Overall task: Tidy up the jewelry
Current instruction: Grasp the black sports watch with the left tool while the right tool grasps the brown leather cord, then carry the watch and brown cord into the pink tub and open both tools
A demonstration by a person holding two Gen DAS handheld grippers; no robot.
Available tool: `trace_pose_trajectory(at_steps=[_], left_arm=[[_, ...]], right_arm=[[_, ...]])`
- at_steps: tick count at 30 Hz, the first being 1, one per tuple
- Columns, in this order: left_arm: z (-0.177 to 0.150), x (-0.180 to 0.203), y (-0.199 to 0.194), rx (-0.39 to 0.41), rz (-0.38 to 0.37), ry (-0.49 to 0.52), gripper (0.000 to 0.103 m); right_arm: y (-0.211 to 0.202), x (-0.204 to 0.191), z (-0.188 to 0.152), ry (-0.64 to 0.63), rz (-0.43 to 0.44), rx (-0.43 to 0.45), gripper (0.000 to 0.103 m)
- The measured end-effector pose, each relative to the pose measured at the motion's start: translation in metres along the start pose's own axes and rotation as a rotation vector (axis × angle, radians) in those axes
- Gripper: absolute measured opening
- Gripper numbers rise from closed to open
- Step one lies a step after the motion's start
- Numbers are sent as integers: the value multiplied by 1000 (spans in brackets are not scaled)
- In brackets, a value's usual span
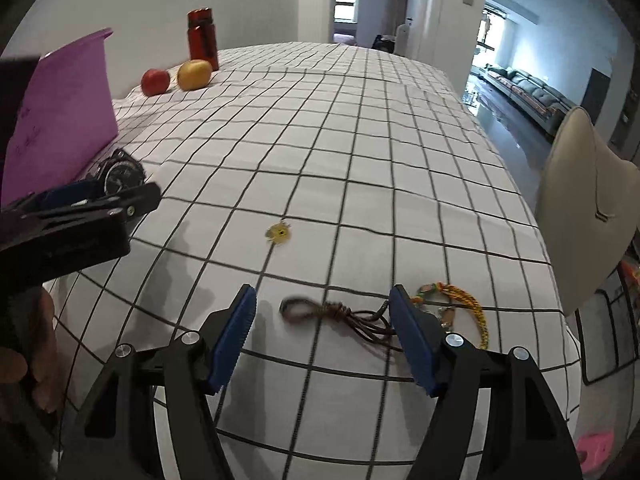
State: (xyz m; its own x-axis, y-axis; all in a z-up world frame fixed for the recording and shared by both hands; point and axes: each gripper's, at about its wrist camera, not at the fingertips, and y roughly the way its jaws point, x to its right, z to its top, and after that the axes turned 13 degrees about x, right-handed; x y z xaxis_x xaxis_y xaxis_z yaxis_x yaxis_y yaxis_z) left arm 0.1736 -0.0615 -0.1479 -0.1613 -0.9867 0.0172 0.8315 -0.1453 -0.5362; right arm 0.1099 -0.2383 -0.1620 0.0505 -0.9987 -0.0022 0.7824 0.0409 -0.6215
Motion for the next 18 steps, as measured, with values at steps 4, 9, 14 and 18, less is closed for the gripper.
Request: trace_pose_trajectory(at_steps=[4,9,14,18], left_arm=[[0,-2,4,-15,-17,-14,90],[-1,-9,11,-48,-31,-54,72],[-3,-10,19,-86,-34,-58,44],[-4,-12,17,-78,-33,-62,31]], right_arm=[[3,-3,-2,-9,8,-21,56],[3,-3,-3,1,14,-21,50],[-1,-9,-5,2,24,-18,36],[-2,-15,-5,-14,27,-13,2]])
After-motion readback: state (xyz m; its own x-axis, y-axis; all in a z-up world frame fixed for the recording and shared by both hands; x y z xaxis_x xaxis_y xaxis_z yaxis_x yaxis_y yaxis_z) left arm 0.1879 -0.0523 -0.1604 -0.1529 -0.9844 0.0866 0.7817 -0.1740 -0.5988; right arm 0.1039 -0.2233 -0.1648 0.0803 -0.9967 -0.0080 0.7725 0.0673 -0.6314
